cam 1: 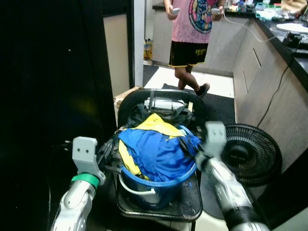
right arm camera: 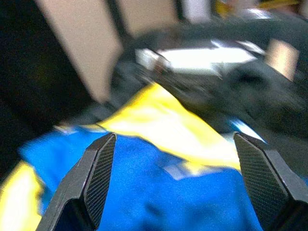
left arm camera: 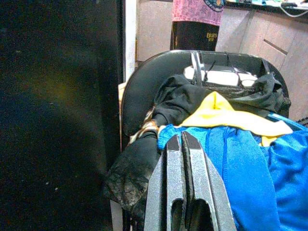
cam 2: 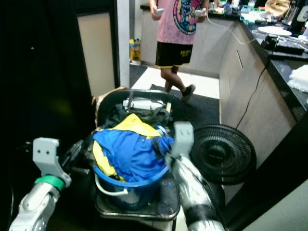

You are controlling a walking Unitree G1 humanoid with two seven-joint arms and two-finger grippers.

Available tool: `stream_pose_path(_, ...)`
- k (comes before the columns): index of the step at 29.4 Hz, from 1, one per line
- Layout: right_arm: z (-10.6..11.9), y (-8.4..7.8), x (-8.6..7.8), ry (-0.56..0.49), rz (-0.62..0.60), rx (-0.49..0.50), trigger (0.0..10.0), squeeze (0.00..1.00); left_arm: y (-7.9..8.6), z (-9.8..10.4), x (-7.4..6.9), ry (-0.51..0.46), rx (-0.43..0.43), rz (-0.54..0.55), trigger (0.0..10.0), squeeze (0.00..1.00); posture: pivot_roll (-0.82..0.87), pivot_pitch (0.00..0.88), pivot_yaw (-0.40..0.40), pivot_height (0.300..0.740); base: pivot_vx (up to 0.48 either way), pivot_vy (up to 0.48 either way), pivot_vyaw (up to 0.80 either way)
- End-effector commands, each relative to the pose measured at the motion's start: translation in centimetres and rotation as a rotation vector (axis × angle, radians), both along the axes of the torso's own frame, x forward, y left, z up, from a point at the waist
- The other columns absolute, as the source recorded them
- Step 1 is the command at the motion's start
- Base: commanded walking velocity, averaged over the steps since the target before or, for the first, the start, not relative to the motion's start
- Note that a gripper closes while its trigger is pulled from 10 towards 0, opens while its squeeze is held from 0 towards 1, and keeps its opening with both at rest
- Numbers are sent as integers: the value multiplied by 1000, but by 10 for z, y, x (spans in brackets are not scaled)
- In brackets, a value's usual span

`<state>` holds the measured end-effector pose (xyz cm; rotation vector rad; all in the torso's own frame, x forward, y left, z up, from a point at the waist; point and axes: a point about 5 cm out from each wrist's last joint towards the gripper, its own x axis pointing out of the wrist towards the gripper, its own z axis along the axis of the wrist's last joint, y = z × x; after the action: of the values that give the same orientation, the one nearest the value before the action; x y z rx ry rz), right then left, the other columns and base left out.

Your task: Clothes washing

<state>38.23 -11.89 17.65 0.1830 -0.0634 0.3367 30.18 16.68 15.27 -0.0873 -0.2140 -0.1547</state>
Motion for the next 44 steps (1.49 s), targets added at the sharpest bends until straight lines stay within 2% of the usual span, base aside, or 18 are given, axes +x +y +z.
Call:
stream_pose_path(1,-15,-2,-1,58,-9,11,10000,1000,3,0,0,5,3,13,10000,0,-53,111,27,740,0,0,0)
stream_pose_path(6,-12,8,10,125,-1,7,10000,1000,2,0,-1,19,27,7,10000,0,-32,139,20,740,0,0,0)
stream_pose_path(9,-21,21,14,243,17,-81,10000,1000,2,-1,-6,37,44,-16,10000,0,-19,179,23,740,0,0,0)
stream_pose_path(18,-15,31,19,338,10,-4,10000,1000,2,-6,-13,81,56,-42,10000,0,-8,243,29,740,0,0,0)
stream_pose_path(22,-23,39,16,469,14,9,10000,1000,-4,-9,-17,107,69,-91,10000,0,-9,251,33,740,0,0,0)
stream_pose_path(23,-25,41,16,492,10,12,10000,729,-5,-10,-18,116,67,-106,10000,0,-9,251,35,740,0,0,0)
stream_pose_path(25,-26,41,15,508,7,14,10000,729,-6,-11,-18,122,65,-116,10000,0,-9,251,35,740,0,0,0)
stream_pose_path(26,-26,43,15,527,5,31,10000,0,-8,-11,-19,125,72,-132,10000,0,-9,250,35,740,0,0,0)
stream_pose_path(30,-27,44,14,537,9,16,10000,0,-11,-11,-19,134,74,-158,10000,0,-10,245,36,740,0,0,0)
stream_pose_path(32,-31,43,13,465,52,-195,9020,0,-13,-12,-19,137,91,-177,10000,0,-11,235,35,740,0,0,0)
stream_pose_path(34,-33,43,12,426,75,-296,9020,0,-14,-12,-19,136,101,-184,10000,0,-11,235,35,740,0,0,0)
stream_pose_path(35,-37,44,9,389,119,-402,10000,0,-14,-12,-19,140,107,-188,10000,0,-11,235,35,740,0,0,0)
stream_pose_path(36,-37,44,9,389,119,-402,10000,0,-14,-12,-19,140,107,-188,10000,0,-11,235,35,740,0,0,0)
stream_pose_path(37,-42,45,6,339,162,-511,10000,0,-14,-12,-19,142,112,-190,10000,0,-11,235,35,740,0,0,0)
stream_pose_path(38,-42,45,6,339,162,-511,10000,0,-14,-12,-19,142,112,-190,10000,0,-11,235,35,740,0,0,0)
stream_pose_path(40,-56,45,-2,300,239,-659,10000,0,-14,-11,-18,143,115,-189,10000,0,-18,225,36,740,0,0,0)
stream_pose_path(43,-64,44,-6,307,259,-687,10000,0,-14,-11,-18,142,115,-189,10000,0,-20,221,38,740,0,0,0)
stream_pose_path(44,-65,43,-6,311,258,-681,9373,0,-14,-11,-17,139,115,-190,10000,0,-20,221,38,740,0,0,0)
